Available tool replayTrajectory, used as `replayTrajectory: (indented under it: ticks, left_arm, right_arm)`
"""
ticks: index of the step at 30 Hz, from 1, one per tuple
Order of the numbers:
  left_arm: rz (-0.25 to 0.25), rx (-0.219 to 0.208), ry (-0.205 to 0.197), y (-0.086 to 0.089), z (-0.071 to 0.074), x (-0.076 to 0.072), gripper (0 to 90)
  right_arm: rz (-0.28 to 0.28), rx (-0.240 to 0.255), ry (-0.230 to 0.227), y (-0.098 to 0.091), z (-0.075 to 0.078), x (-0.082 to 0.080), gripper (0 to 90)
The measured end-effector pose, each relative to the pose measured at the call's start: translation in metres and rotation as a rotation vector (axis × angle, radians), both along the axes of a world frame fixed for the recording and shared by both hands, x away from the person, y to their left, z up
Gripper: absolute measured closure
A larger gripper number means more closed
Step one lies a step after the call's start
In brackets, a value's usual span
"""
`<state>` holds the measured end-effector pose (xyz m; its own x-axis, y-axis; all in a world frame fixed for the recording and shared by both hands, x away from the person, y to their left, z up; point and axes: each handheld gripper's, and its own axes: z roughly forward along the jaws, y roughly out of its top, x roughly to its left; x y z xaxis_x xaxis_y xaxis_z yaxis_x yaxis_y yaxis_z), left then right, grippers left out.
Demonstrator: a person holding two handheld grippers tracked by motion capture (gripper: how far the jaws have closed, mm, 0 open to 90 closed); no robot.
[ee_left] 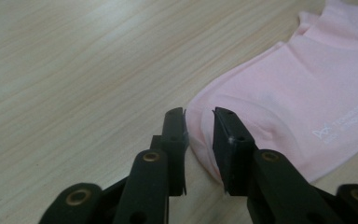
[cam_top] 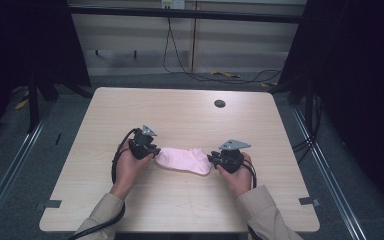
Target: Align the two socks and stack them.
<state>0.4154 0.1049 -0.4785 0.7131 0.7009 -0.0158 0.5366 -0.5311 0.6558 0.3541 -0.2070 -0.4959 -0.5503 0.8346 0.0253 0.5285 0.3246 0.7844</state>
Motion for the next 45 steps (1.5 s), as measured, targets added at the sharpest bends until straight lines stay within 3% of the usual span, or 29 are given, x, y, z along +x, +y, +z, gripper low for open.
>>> replayTrajectory:
  ticks: [10, 22, 31, 41, 45]
  left_arm:
    - [0.025, -0.052, 0.060, 0.004, -0.005, -0.004, 75.5]
    - [0.016, -0.041, 0.098, 0.003, -0.013, -0.004, 73.8]
    - [0.013, -0.035, 0.105, 0.004, -0.013, -0.004, 74.8]
    - [0.027, -0.061, 0.123, 0.007, -0.015, -0.003, 72.2]
    - [0.027, -0.056, 0.125, 0.007, -0.015, -0.002, 72.3]
  right_arm:
    - [0.015, -0.017, -0.011, -0.001, 0.003, 0.004, 80.4]
    - [0.059, -0.055, 0.002, 0.014, -0.004, 0.016, 81.6]
    - [0.040, -0.048, -0.008, 0.010, -0.001, 0.015, 76.4]
    - [0.057, -0.021, -0.007, 0.006, 0.000, -0.005, 62.0]
    - [0.065, -0.032, -0.015, 0.005, 0.000, -0.009, 58.3]
